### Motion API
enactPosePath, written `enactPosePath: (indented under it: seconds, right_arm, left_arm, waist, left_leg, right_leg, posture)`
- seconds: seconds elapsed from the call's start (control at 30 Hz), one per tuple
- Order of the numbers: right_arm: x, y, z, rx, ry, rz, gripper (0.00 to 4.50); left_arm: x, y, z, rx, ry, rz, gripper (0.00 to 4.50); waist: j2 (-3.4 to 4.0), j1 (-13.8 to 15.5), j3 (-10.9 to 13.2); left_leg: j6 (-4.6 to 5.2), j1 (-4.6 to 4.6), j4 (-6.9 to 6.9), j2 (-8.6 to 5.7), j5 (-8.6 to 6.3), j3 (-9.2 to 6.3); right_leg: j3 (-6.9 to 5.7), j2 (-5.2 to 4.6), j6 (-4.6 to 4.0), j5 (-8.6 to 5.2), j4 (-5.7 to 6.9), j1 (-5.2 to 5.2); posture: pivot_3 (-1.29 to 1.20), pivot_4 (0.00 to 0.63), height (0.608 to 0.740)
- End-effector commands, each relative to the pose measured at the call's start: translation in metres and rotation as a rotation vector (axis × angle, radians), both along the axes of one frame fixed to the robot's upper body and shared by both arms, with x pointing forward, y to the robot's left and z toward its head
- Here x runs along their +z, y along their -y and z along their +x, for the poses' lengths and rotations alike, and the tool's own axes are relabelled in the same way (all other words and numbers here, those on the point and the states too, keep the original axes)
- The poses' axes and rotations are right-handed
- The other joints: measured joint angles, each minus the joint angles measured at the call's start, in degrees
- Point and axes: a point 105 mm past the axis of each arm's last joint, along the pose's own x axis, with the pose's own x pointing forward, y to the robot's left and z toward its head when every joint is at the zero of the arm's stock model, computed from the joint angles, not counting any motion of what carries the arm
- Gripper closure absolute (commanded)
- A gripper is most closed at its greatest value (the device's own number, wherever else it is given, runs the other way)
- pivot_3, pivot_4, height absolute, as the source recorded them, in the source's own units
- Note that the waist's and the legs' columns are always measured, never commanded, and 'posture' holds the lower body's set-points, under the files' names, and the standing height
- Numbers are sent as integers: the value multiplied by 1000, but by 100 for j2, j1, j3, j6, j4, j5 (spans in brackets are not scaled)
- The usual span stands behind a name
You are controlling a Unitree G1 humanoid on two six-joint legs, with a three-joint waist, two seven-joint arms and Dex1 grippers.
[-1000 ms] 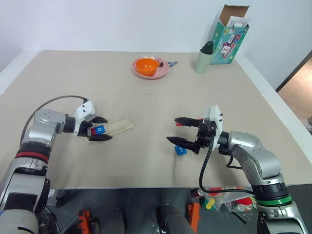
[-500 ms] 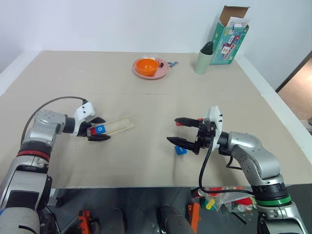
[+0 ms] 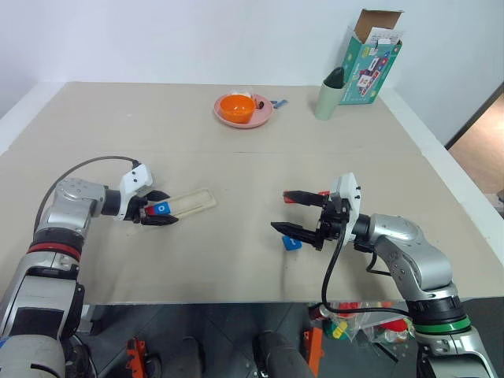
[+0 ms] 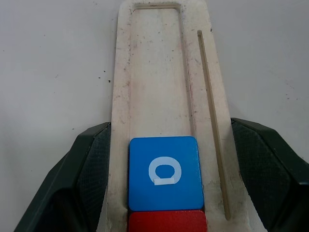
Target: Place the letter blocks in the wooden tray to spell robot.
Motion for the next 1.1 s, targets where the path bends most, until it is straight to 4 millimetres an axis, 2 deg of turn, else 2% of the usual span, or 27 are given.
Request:
enactPosePath:
  seconds: [0.03, 0.17, 0.33, 0.6, 0.83, 1.1]
  right_arm:
    - [15, 4, -2, -1, 88, 33, 0]
    - [19, 10, 1, -31, 117, 27, 0]
    - [20, 19, 0, -67, 127, 20, 0]
    - [19, 21, -3, -97, 126, 18, 0]
    - [19, 18, -6, -104, 123, 23, 0]
    - [18, 17, -6, -101, 119, 22, 0]
  left_arm:
    - [4, 16, -5, -105, 5, 29, 1289]
    - [11, 42, -8, -231, 28, 70, 1289]
    - [18, 86, 5, -288, 77, 127, 1289]
    - [21, 131, 2, -382, 62, 144, 1289]
    - [20, 141, 3, -369, 35, 170, 1289]
    - [20, 134, -1, -402, 50, 202, 1289]
  waist:
    - [0, 2, 0]
    - [0, 22, 0]
    - [0, 31, 0]
    - [1, -28, 1]
    - [1, -6, 1]
    - [1, -7, 1]
  left_leg:
    - [0, 0, 0, 0, 0, 0]
    - [0, -2, 2, -3, 0, -1]
    - [0, -4, 11, -8, 0, -6]
    - [0, -2, 5, -11, 0, -17]
    - [0, -2, 8, -12, 0, -32]
    - [0, -3, 10, -12, 1, -33]
  right_leg:
    - [0, 0, 0, 0, 0, 0]
    - [0, -1, 0, 0, 0, 2]
    - [1, -2, 2, 0, -1, 6]
    - [7, 6, 8, 5, 1, 3]
    - [-1, 8, 7, 2, 6, 8]
    - [0, 9, 6, 2, 6, 7]
  posture:
    - [0, 150, 740]
    - [0, 150, 740]
    - [0, 150, 740]
    - [0, 150, 740]
    - [0, 150, 740]
    - [0, 150, 740]
